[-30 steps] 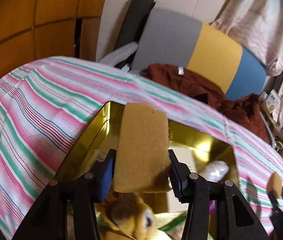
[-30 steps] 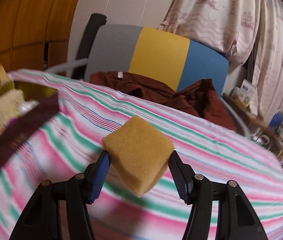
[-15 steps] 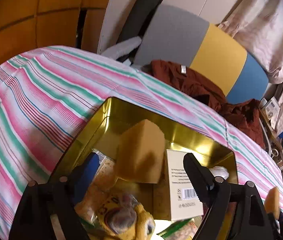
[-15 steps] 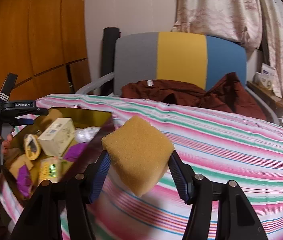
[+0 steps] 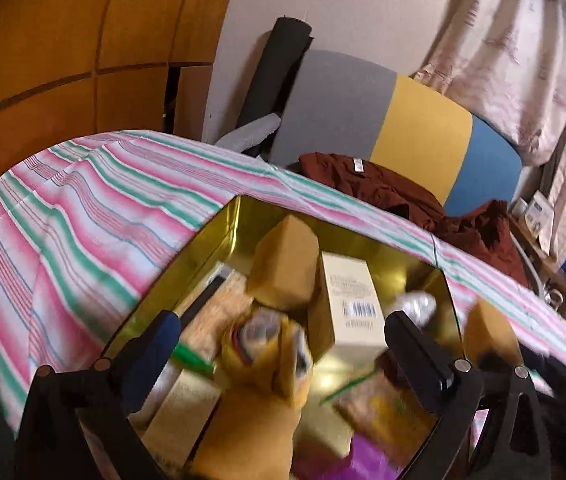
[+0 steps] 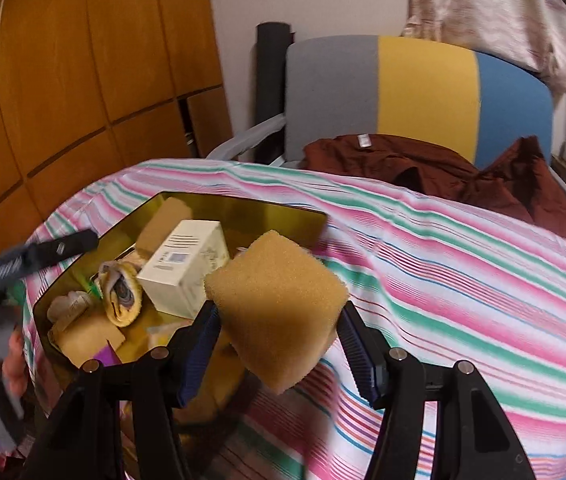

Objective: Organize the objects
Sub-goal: 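Carry both yellow sponges over the gold tray and release them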

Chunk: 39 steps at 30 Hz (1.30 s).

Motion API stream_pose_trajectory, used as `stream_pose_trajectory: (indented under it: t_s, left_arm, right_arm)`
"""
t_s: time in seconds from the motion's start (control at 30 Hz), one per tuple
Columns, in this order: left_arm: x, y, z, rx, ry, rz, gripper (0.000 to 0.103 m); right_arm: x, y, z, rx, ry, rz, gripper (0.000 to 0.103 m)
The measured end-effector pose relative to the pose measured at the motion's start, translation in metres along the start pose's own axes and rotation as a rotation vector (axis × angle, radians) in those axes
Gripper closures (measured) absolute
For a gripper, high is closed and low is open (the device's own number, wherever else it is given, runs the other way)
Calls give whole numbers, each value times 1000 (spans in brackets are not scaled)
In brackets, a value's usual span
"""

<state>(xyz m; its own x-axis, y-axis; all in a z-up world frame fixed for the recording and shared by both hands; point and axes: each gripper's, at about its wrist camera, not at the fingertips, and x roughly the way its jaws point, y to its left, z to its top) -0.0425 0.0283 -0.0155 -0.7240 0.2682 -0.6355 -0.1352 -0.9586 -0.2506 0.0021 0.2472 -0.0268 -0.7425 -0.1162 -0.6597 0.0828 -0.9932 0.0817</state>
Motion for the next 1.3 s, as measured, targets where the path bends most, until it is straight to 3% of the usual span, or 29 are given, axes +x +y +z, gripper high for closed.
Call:
stream_pose_trajectory:
  t_s: [0.37,0.63,0.8,1.1,1.2,1.3]
  left_arm:
    - [-20,12,-20,-20,44,13,0]
    - [-27,19,-19,-52,44,63,0]
    - [-27,18,-22,-53,59,95,0]
    - [-31,11,-21,-30,42,137,0]
    - [-31,9,-22,-20,46,146,0]
    - [-34,7,-23,-20,50,142,0]
  right_arm:
    - [70,41,31,-62,129,-58,42]
    - [110,47,46,-67,213,16,39]
    - [92,43,45,-66,165,-1,27]
    - [58,36,39,1,66,41,27]
    - [73,37,42,14,111,69,30]
    - [97,46,39,-23,213,99,30]
